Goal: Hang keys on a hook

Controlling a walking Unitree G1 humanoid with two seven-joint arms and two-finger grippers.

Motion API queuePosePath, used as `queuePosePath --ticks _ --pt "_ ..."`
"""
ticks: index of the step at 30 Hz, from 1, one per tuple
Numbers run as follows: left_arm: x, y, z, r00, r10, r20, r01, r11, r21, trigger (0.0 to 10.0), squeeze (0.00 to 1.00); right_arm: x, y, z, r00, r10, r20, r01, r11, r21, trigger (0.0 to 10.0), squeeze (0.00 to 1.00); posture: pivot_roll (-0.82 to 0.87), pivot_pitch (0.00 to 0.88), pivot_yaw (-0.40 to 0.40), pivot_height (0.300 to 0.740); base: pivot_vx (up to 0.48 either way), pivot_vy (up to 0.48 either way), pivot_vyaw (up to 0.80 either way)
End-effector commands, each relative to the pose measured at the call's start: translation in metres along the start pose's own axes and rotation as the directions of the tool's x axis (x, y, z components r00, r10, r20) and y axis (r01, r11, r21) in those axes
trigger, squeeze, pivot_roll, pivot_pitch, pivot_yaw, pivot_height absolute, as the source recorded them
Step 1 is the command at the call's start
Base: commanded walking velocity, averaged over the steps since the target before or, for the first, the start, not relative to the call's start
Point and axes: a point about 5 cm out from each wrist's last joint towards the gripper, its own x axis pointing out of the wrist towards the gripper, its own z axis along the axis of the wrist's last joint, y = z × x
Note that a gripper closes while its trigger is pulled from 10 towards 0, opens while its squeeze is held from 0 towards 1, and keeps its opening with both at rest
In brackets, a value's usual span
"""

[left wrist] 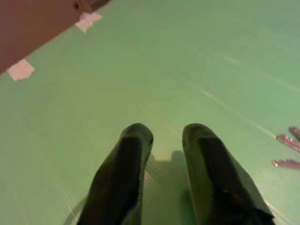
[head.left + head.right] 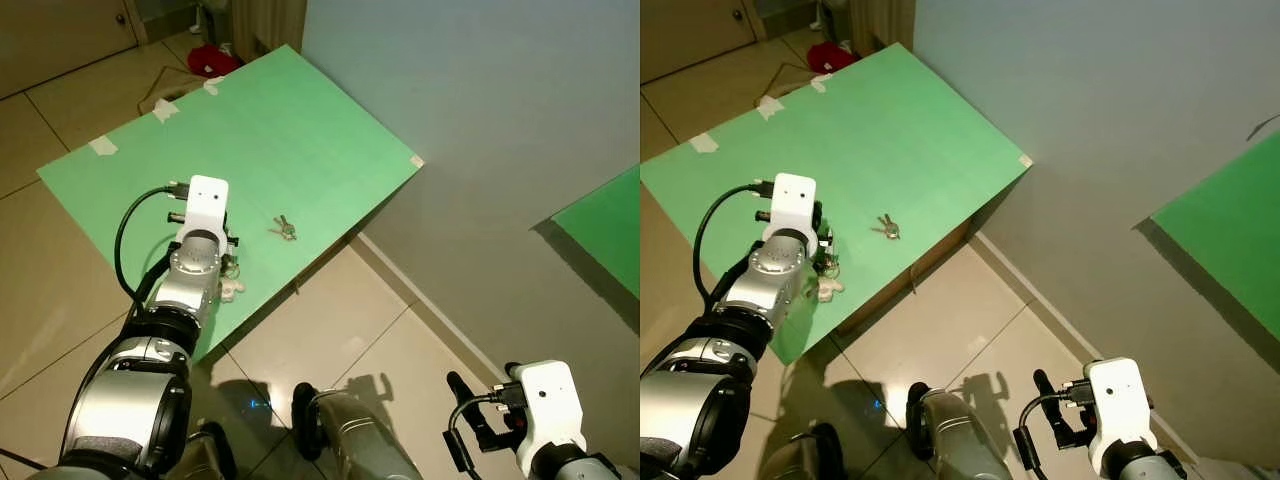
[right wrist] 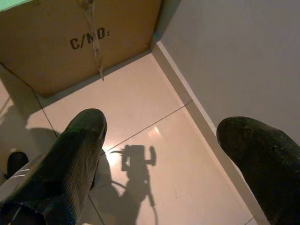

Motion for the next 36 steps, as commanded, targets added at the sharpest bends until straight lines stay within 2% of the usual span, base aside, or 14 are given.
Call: queuePosePath --ticks 1,2,3,4,5,6,10,13,16,19,24,29,32,36 --pt "-0.005 -0.017 -0.008 0.997 -0.078 -0.015 0.078 0.997 0.014 0.0 0.0 -0.001 -0.001 -0.009 0.999 -0.006 -0.041 0.006 1.0 0.003 10.0 0.0 -0.36 0.25 -0.162 0.74 0.0 0.0 0.0" --pt "-0.008 -0.021 -0.011 0.996 -0.083 -0.027 0.084 0.996 0.029 4.9 0.0 -0.001 0.0 -0.009 0.999 -0.005 -0.041 0.005 1.0 0.003 10.0 0.0 -0.36 0.246 -0.158 0.74 0.0 0.0 0.0" --pt "-0.011 -0.026 -0.014 0.994 -0.102 -0.034 0.103 0.995 0.014 8.2 0.0 0.0 0.0 -0.01 0.999 -0.004 -0.041 0.004 1.0 0.003 10.0 0.0 -0.36 0.246 -0.155 0.74 0.0 0.0 0.0" --pt "-0.015 -0.03 -0.018 0.992 -0.113 -0.05 0.113 0.994 0.0 10.0 0.9 0.0 0.001 -0.01 0.999 -0.003 -0.041 0.003 1.0 0.003 10.0 0.0 -0.36 0.245 -0.152 0.74 0.0 0.0 0.0" --pt "-0.015 -0.03 -0.018 0.992 -0.113 -0.05 0.113 0.994 0.0 10.0 0.9 0.0 0.001 -0.01 0.999 -0.003 -0.041 0.003 1.0 0.003 10.0 0.0 -0.36 0.245 -0.152 0.74 0.0 0.0 0.0" --pt "-0.02 -0.034 -0.021 0.99 -0.126 -0.061 0.126 0.992 -0.009 10.0 1.0 0.001 0.0 -0.01 0.999 -0.005 -0.041 0.005 1.0 0.002 10.0 0.0 -0.36 0.244 -0.149 0.74 0.0 0.0 0.0" --pt "-0.052 -0.045 -0.037 0.985 -0.142 -0.097 0.14 0.99 -0.033 10.0 1.0 0.004 -0.003 -0.013 0.999 -0.02 -0.044 0.02 1.0 0.011 10.0 0.0 -0.33 0.238 -0.142 0.74 0.0 0.0 0.0" --pt "-0.063 -0.046 -0.047 0.988 -0.121 -0.095 0.121 0.993 -0.005 10.0 1.0 0.007 -0.002 -0.016 0.999 -0.014 -0.048 0.015 1.0 0.016 10.0 0.0 -0.3 0.234 -0.14 0.74 0.0 0.0 0.0" --pt "-0.065 -0.039 -0.067 0.99 -0.055 -0.131 0.064 0.996 0.065 10.0 1.0 0.014 0.002 -0.017 0.999 0.009 -0.048 -0.008 1.0 0.018 10.0 0.0 -0.28 0.233 -0.143 0.74 0.0 0.0 0.0" --pt "-0.065 -0.029 -0.075 0.988 -0.008 -0.155 0.026 0.993 0.118 10.0 1.0 0.016 0.002 -0.016 0.999 0.016 -0.043 -0.015 1.0 0.014 10.0 0.0 -0.29 0.235 -0.149 0.74 0.0 0.0 0.0" --pt "-0.062 -0.018 -0.08 0.981 0.032 -0.19 -0.007 0.992 0.129 10.0 1.0 0.013 -0.005 -0.017 0.999 0.008 -0.05 -0.008 1.0 0.005 10.0 0.0 -0.3 0.24 -0.161 0.74 0.0 0.0 0.0" --pt "-0.057 -0.034 -0.083 0.974 -0.066 -0.215 0.085 0.993 0.082 10.0 1.0 0.009 -0.006 -0.019 0.998 0.009 -0.058 -0.01 1.0 -0.006 10.0 0.0 -0.32 0.237 -0.164 0.74 0.0 0.0 0.0" --pt "-0.053 -0.047 -0.075 0.976 -0.13 -0.176 0.145 0.986 0.077 10.0 1.0 0.006 -0.008 -0.019 0.998 0.004 -0.059 -0.005 1.0 -0.012 10.0 0.0 -0.34 0.233 -0.164 0.74 0.0 0.0 0.0" --pt "-0.051 -0.055 -0.07 0.974 -0.169 -0.153 0.182 0.98 0.077 10.0 1.0 0.004 -0.008 -0.02 0.998 0.004 -0.061 -0.005 1.0 -0.017 10.0 0.0 -0.35 0.229 -0.162 0.74 0.0 0.0 0.0"
